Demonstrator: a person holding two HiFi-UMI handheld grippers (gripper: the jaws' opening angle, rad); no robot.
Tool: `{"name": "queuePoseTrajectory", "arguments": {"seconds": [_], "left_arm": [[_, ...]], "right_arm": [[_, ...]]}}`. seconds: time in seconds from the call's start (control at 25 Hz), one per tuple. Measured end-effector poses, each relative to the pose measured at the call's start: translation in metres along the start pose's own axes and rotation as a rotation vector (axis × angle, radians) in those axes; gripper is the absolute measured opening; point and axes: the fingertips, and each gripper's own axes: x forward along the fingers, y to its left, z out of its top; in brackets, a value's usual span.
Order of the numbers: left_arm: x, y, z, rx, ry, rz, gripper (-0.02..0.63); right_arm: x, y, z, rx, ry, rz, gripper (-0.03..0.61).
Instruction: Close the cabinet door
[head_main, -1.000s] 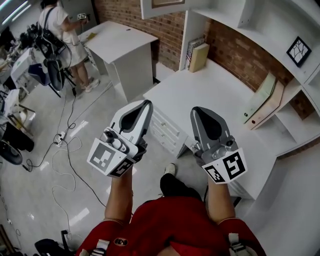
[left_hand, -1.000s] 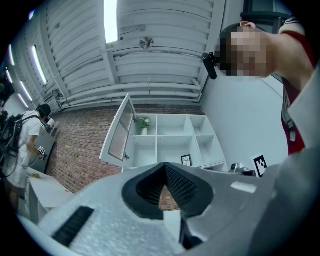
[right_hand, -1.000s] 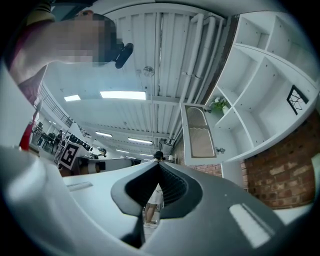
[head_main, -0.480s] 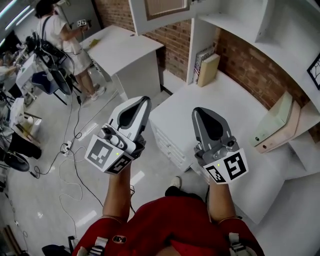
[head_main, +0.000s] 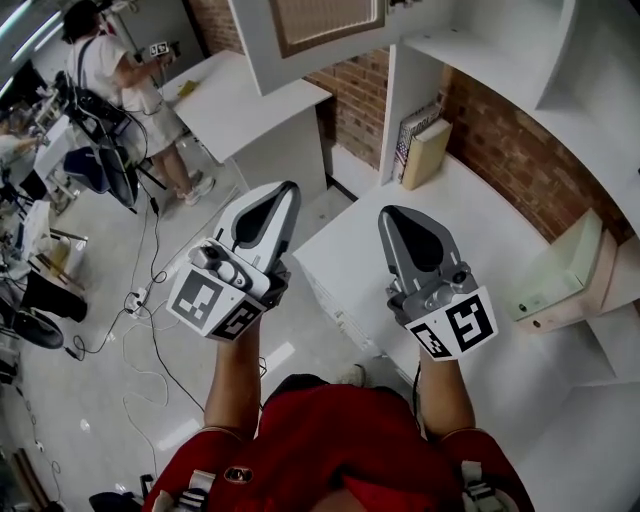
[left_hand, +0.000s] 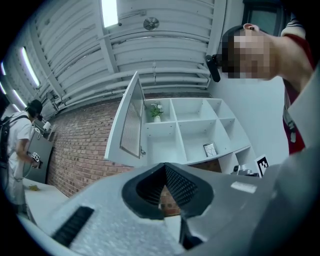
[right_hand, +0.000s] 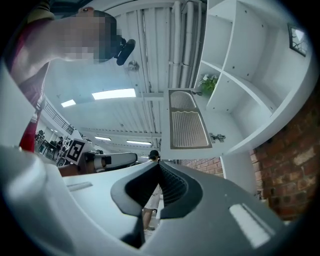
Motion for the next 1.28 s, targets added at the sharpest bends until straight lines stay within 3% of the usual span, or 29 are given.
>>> {"name": "queuePoseTrajectory", "arguments": {"seconds": [0.28, 0.6, 1.08, 1.28], "left_arm": [[0.014, 0.045, 0.007, 0.006, -0.024, 0.001, 0.003], [0.029, 0.097, 0.009, 0.003, -0.051, -0.066, 0.022], [0.059, 0.147, 0.025, -0.044, -0.110, -0.240, 0.174], [0.075, 0.159, 0.032, -0.123, -0.149, -0.338, 0.179]], "right_arm": [[0.030, -0.008, -0.006, -0.030, 0.017, -0.011, 0.014], [0.061, -0.010, -0.021, -0.077, 0.042, -0.068, 0.014], [0.089, -0.016, -0.035, -0.144, 0.046, -0.204, 0.014], [0.090, -0.017, -0.039, -0.166, 0.053, -0.278, 0.014]]}}
